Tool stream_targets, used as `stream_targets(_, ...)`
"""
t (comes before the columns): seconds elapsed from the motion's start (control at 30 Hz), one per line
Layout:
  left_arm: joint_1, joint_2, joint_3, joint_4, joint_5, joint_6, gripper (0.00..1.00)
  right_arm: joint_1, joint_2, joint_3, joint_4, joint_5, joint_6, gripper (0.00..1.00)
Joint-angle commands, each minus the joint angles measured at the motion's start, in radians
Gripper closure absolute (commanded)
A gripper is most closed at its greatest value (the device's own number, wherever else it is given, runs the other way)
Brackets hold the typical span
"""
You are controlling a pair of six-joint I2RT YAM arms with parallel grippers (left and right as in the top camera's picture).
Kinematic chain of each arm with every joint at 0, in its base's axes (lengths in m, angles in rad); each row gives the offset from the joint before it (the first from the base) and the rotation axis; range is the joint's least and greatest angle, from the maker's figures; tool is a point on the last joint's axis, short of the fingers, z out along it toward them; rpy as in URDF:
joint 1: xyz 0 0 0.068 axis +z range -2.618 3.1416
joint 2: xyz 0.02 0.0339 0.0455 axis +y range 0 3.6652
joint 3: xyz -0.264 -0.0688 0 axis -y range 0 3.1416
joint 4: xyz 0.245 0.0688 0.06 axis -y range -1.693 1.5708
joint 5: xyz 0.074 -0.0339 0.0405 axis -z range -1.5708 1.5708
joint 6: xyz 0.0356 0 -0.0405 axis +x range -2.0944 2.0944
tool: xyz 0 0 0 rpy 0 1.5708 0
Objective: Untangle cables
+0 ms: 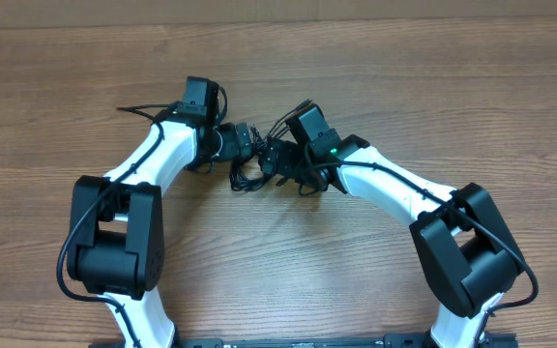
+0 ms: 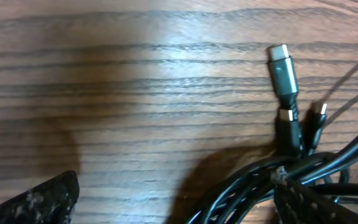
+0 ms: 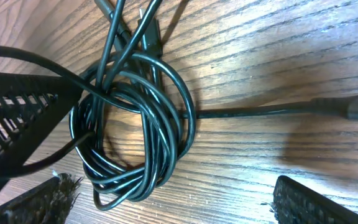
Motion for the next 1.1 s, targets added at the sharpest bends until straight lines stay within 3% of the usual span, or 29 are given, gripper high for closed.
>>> stream_targets(0.0,0.027,-0.020,0.034,-0.017,-0.013,0.019,0.00,0.003,-0.021,-0.005,0.002,0.010,-0.008,0.00)
stream_targets(0.47,0.054,-0.142,0.034,-0.048,-0.017,0.019,0.01,0.003,-0.021,-0.005,0.002,0.010,-0.008,0.00)
stream_targets(0.93,0.050,-0.149,0.034,-0.056,-0.009,0.019,0.00,0.003,-0.021,-0.005,0.002,0.010,-0.008,0.00)
stream_targets(1.0,0.050,-0.149,0.034,-0.072,-0.006,0.019,0.19,0.003,-0.021,-0.005,0.002,0.010,-0.008,0.00)
stream_targets(1.03,0.050,-0.149,0.034,-0.078,-0.006,0.019,0.39,0.003,-0.021,-0.005,0.002,0.010,-0.008,0.00)
stream_targets(1.07,0.050,-0.149,0.034,-0.085,-0.006,0.019,0.54,0.003,-0.021,-0.005,0.002,0.010,-0.008,0.00)
